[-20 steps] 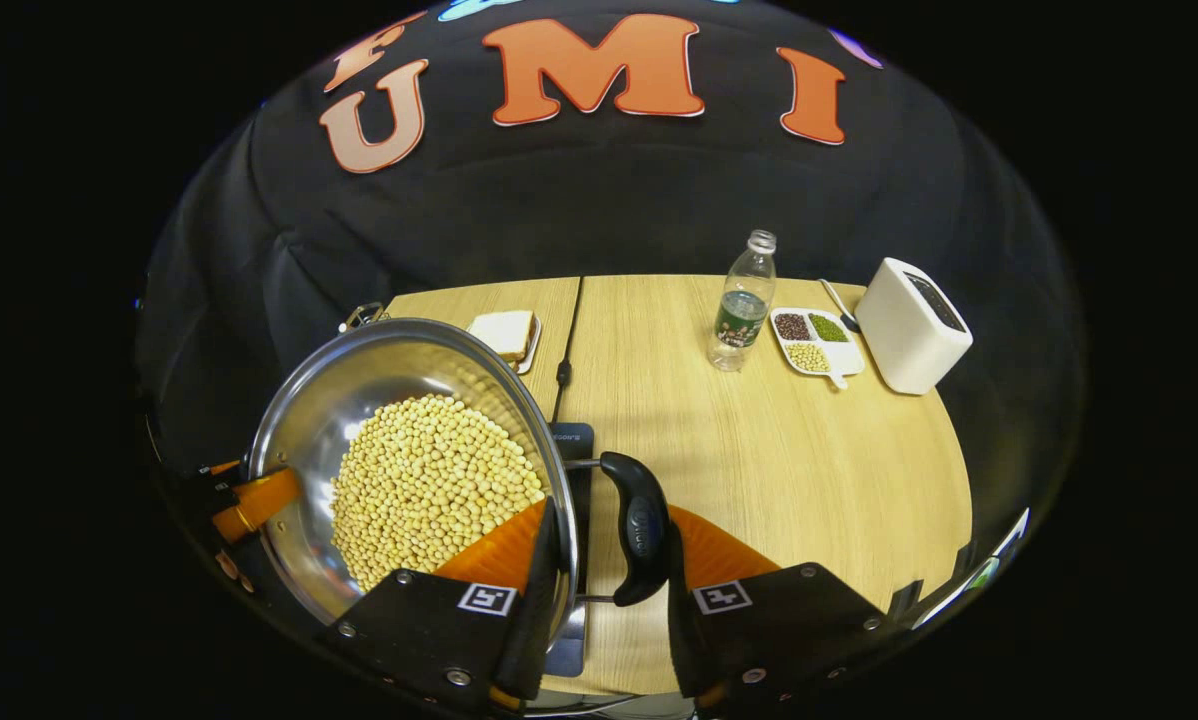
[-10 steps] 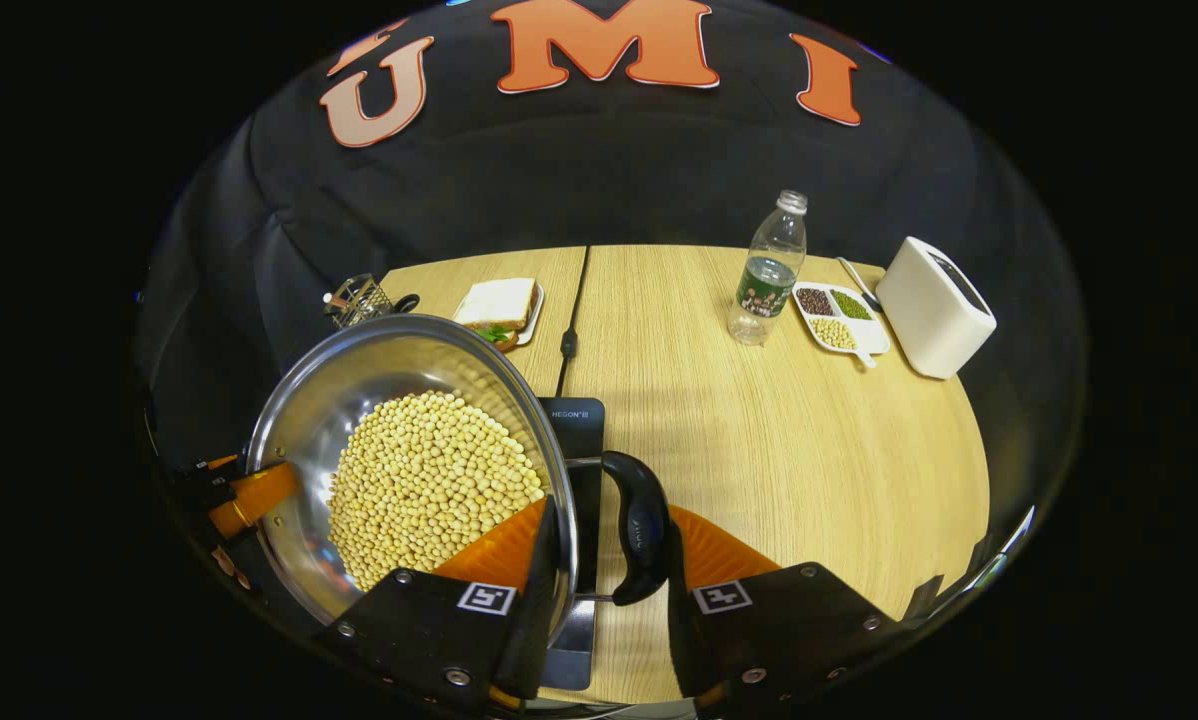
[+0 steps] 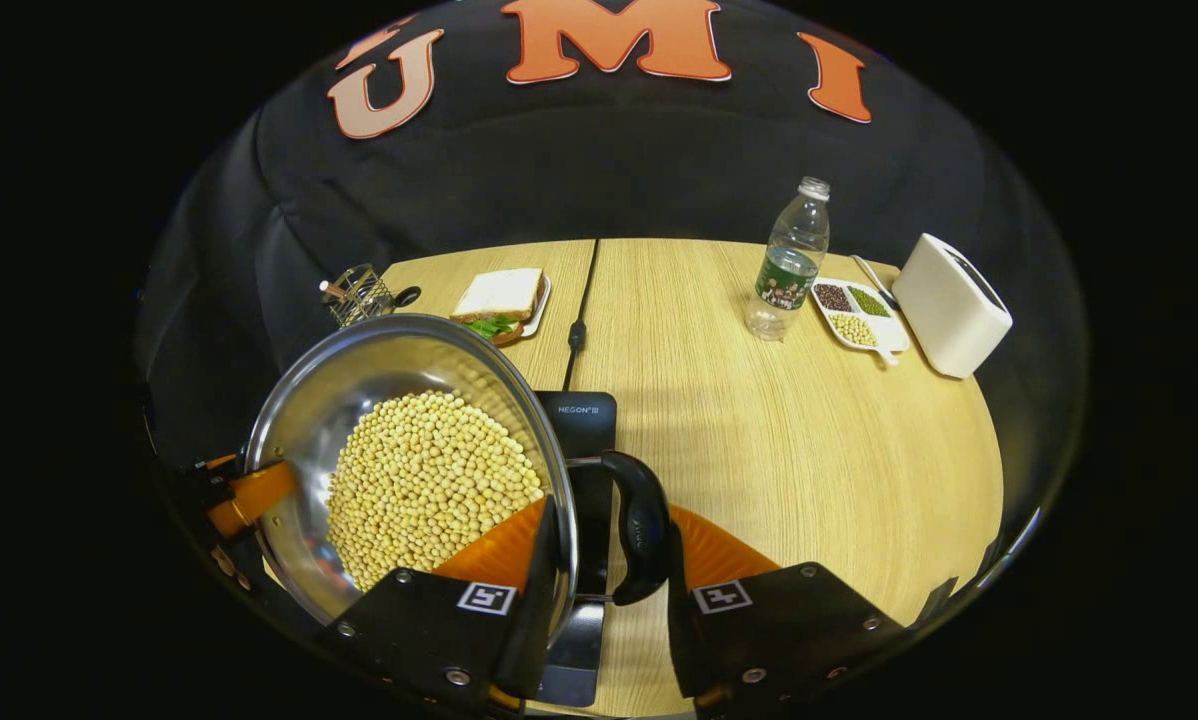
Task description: First push the handle of the pot to place it horizontally, then grasp the pot with both hands and set it on the induction cooktop.
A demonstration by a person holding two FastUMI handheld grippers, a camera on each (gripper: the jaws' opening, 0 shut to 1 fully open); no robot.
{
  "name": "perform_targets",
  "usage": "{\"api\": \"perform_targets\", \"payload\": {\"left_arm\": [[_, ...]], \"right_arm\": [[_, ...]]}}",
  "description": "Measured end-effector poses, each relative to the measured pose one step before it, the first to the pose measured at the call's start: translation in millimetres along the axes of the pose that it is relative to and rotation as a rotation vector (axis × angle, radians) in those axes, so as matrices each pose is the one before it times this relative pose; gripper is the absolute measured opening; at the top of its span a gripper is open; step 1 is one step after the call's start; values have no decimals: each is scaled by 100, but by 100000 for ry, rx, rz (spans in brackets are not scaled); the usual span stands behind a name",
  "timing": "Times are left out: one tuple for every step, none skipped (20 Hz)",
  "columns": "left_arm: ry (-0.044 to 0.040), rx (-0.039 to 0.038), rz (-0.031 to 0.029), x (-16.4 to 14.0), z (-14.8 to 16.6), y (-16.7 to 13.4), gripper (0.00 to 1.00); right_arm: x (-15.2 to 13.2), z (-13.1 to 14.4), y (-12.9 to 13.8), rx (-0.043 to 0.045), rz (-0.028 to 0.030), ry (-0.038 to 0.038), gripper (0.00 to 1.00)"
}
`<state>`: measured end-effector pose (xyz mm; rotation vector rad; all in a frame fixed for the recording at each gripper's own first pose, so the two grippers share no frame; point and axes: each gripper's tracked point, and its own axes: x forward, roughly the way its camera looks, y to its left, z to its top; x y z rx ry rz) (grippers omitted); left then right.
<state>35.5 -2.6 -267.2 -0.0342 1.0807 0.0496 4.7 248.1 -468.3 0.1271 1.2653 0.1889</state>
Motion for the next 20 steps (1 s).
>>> {"api": "perform_targets", "payload": {"left_arm": [[-60,138,-25,-39,240,-192,60],[-66,305,19,272,-249,-270,61],[-50,9,281,86,-34,-70,61],[251,221,305,70,-82,-89,61],[692,18,138,77,24,-126,60],[532,-368,-127,296,168,-110,61],[580,-260,52,-12,117,156,61],[-293,-182,-106,-152,121,103,61],[-270,-17,25,-63,181,52,60],[81,-271,-144,41,-167,15,60],[337,-171,-406,134,-139,31,60],[532,132,-413,296,-222,39,61],[1108,-80,89,297,-419,111,63],[-1507,-518,157,-226,50,-47,67],[-937,219,780,42,-52,76,68],[-92,228,1256,-105,-288,154,70],[-1183,839,758,23,69,99,72],[-401,764,638,-318,33,-71,73],[-489,722,637,-94,15,-226,75],[-768,342,1362,-362,372,266,76]], "right_arm": [[201,-215,27,406,307,216,50],[323,-103,-29,170,115,-44,50],[235,-165,-7,271,-31,298,50],[181,-235,-108,-126,-224,530,50],[273,-270,13,-23,-54,771,50],[276,-228,-70,142,82,588,50],[372,-146,101,193,409,205,46],[135,93,46,303,279,72,50],[25,-30,6,168,18,-239,51],[167,71,-80,-342,-88,-61,51],[182,-35,71,-548,156,-352,52],[36,130,32,-965,210,-643,50],[-3,204,90,-832,464,-981,51],[252,-131,-111,-471,-400,-19,58],[98,-50,96,84,-414,-632,54],[124,-28,-106,-625,-29,337,60],[-277,15,-69,-207,122,34,60],[-22,-214,116,15,450,718,62],[-145,-82,154,391,698,171,62],[-162,220,3,914,680,-557,63]]}}
